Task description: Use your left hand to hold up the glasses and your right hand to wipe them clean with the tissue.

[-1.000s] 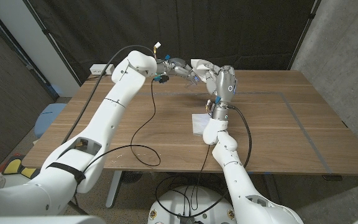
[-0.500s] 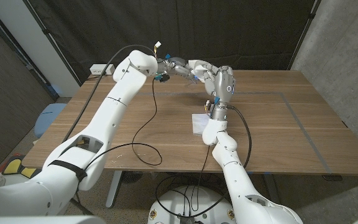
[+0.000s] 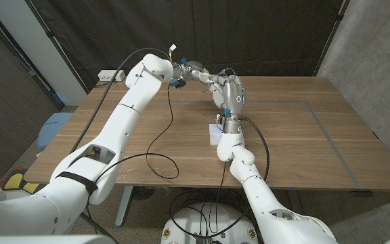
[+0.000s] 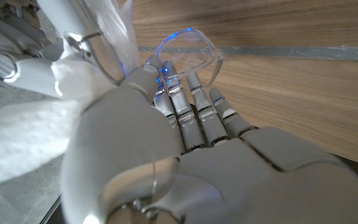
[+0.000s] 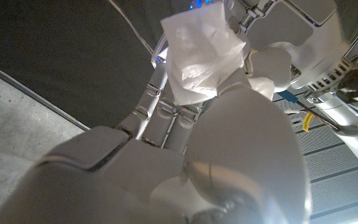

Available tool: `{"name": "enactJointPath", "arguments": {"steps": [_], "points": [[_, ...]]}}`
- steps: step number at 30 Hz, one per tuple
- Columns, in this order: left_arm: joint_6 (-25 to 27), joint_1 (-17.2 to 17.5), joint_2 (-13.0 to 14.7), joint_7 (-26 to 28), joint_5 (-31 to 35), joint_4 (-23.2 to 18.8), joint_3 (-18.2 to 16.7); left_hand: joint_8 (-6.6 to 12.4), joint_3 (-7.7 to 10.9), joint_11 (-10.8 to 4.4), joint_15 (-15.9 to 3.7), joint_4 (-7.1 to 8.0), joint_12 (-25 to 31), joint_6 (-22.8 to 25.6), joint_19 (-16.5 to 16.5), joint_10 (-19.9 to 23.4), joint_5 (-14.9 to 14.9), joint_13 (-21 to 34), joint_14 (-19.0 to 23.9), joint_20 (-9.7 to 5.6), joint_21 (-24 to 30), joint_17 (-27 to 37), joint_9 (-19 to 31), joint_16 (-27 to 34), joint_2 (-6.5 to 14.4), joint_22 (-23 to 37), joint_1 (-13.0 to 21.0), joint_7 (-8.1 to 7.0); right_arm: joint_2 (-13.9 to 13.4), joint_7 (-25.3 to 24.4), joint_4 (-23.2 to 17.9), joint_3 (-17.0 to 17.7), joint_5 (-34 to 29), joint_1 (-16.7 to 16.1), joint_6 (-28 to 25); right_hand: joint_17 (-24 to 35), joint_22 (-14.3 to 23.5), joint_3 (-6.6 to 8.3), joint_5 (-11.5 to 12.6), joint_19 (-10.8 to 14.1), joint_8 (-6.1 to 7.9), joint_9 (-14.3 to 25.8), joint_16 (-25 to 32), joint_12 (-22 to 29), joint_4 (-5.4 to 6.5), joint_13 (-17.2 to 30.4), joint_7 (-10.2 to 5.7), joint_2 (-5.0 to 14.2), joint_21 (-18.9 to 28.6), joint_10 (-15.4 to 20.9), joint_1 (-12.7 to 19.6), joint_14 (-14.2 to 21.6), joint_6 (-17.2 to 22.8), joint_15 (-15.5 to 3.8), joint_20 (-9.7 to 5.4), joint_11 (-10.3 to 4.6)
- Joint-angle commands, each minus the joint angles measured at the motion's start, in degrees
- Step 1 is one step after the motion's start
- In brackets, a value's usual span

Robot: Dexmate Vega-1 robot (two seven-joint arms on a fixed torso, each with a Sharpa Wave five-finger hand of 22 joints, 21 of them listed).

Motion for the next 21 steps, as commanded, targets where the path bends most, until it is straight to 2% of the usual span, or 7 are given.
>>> {"name": "enactJointPath", "arguments": {"steps": [1,5,21], "points": [[0.11,-0.68,-0.7,-0.27,0.66,1.39,0.6,0.05,0.54,0.02,-6.43,-0.05,0.35,3.92,-0.26,0.1,0.42,0.08,0.73,-0.11,0.37,0.14,0.14,-0.25,-0.31,0.27,0.39,3.62,-0.29,0.07,0.32,0.57,1.42,1.42,-0.05,0.31,-0.1,-0.24,-0.05,-0.33,-0.24,0.2,-0.14,-0.1,0.04,0.29,0.0,-0.15,0.79,0.57,0.6,0.92,0.72,-4.16,-6.1,-0.06],[0.09,-0.89,-0.96,-0.37,0.85,1.88,0.7,0.04,0.54,-0.01,-6.46,-0.03,0.38,3.97,-0.25,0.2,0.42,-0.02,0.67,-0.14,0.48,0.21,0.18,-0.26,-0.32,0.27,0.37,3.27,0.41,0.07,-0.16,2.11,1.46,1.48,0.42,0.24,-0.27,-0.28,-0.04,-0.4,-0.38,0.23,-0.29,-0.15,0.05,0.42,-0.01,-0.13,1.17,0.63,0.64,0.96,0.79,-4.17,-6.08,-0.1],[0.79,-0.95,-1.49,-0.49,2.3,2.09,1.13,-0.09,0.69,-0.15,-6.45,0.03,0.48,4.02,-0.39,0.05,0.47,-0.21,0.72,-0.12,0.89,0.4,0.34,-0.31,-0.34,0.27,0.3,3.53,4.59,0.07,-2.0,10.39,1.39,1.67,2.61,0.35,-1.06,-0.51,-0.11,-0.89,-1.02,0.32,-0.67,-0.72,0.18,0.53,0.04,-0.03,2.65,0.7,0.6,1.34,1.01,-4.17,-6.18,0.04]]}}
